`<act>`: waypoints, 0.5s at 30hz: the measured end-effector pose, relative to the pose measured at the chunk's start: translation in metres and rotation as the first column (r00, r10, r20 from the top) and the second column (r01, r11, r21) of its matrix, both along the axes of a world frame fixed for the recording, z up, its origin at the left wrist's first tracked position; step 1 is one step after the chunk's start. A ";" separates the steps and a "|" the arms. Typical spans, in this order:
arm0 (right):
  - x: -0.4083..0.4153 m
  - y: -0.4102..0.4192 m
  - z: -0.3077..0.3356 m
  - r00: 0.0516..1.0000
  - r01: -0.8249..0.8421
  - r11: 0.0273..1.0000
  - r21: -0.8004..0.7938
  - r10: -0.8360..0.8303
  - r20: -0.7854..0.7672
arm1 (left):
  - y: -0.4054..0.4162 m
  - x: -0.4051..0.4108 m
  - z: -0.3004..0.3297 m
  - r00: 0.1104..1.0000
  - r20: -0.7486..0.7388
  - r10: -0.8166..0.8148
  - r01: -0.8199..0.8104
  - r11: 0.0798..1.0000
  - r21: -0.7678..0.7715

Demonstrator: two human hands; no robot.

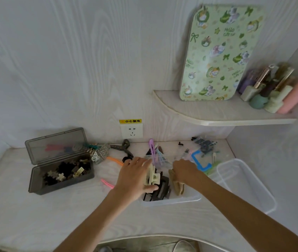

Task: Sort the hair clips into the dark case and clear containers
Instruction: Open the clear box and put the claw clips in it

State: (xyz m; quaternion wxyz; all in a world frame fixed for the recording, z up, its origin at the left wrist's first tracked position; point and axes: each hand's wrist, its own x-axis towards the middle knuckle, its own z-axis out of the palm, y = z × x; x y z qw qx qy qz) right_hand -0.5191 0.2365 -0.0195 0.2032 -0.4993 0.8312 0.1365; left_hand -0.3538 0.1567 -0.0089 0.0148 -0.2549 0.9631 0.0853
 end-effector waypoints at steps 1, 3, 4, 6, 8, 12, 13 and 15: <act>0.001 0.000 0.000 1.000 -0.001 1.000 -0.006 0.001 0.012 | -0.003 0.005 0.001 0.998 -0.063 0.014 -0.012 1.000 0.028; 0.001 0.000 -0.001 0.997 0.024 1.000 -0.010 -0.023 0.076 | -0.013 0.019 0.002 0.982 -0.171 0.077 -0.064 0.994 0.084; 0.002 0.001 -0.001 0.992 0.042 0.999 0.010 -0.043 0.116 | -0.021 0.029 0.002 0.972 -0.201 0.125 -0.105 0.989 0.108; 0.003 0.006 0.005 0.989 0.016 0.997 0.078 -0.027 0.146 | -0.039 0.050 -0.003 0.949 -0.214 0.231 -0.198 0.966 0.164; 0.004 0.008 0.018 0.993 -0.056 0.992 0.117 0.044 0.107 | -0.061 0.071 -0.012 0.920 -0.199 0.338 -0.292 0.929 0.226; 0.011 -0.006 0.049 0.989 -0.051 0.978 -0.201 0.078 0.127 | -0.086 0.093 -0.029 0.881 -0.117 0.458 -0.416 0.870 0.266; 0.017 -0.019 0.054 0.986 -0.052 0.952 -0.301 0.097 0.136 | -0.089 0.096 -0.034 0.878 -0.096 0.469 -0.427 0.859 0.283; 0.028 -0.039 0.061 0.975 -0.022 0.900 -0.435 0.115 0.190 | -0.082 0.092 -0.045 0.911 -0.056 0.409 -0.368 0.867 0.336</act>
